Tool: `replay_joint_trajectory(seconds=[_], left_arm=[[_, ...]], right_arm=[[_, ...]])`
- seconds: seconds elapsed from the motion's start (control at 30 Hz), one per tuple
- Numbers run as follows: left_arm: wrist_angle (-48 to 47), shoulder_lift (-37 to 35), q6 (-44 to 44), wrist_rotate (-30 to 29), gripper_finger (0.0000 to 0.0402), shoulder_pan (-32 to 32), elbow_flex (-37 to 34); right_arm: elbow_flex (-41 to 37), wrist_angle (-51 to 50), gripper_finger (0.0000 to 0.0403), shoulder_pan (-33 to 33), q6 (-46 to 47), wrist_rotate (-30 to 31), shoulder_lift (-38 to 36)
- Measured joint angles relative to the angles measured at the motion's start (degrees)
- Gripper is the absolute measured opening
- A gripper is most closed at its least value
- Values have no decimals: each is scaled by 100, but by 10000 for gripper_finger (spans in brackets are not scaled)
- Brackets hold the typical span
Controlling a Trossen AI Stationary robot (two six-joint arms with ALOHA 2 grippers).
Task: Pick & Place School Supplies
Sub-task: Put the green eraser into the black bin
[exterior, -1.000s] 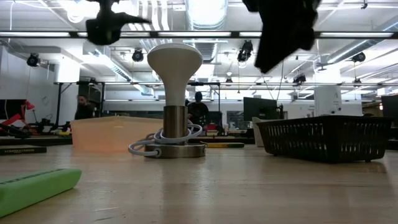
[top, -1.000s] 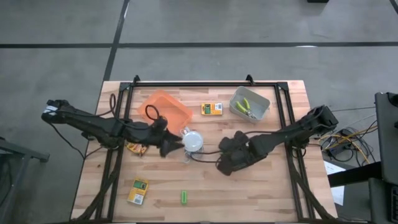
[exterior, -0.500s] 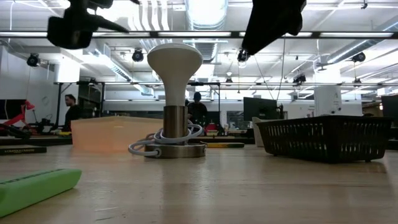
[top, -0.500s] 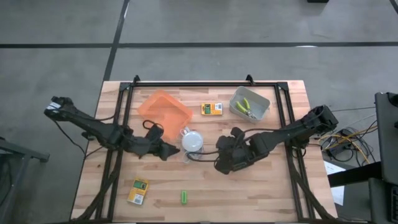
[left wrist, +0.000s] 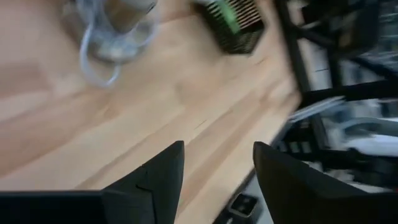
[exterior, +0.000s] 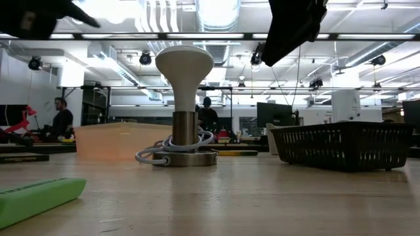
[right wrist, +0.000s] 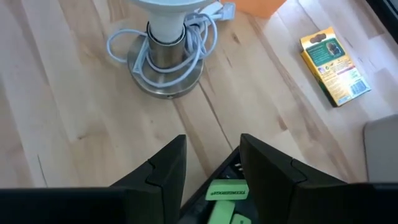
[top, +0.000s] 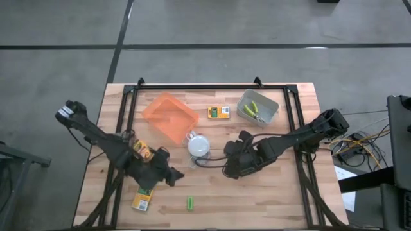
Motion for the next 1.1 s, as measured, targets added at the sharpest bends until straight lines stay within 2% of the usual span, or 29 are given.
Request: replay_joint_trajectory(seconds=[0.17,0.47,0.57,0.7,0.87,0.97,1.1], left_arm=[[-1425,719,-756,241,196,-122,999],[-3354,2538,-812,839,196,-102,3175],[-3450,2993,-853,1072,196,-77,3679],[-3406,3496,-1244,1129,196,-56,4003],[-3135,3949,-1686,1495,196,-54,3974],[-2900,4200,-1748,1783,196,-45,3953],[-2585,4419,-1771,1887,196,-29,3951]], right_arm=[[-12,-91,145,0,-48,2,-2],[-64,-110,139,0,-310,0,-9],[-64,-110,141,0,-391,-2,-9],[-64,-132,138,0,-417,-4,-18],[-69,-259,131,36,-601,-8,-107],[-76,-351,127,77,-670,-17,-240],[-118,-399,123,87,-680,-13,-472]])
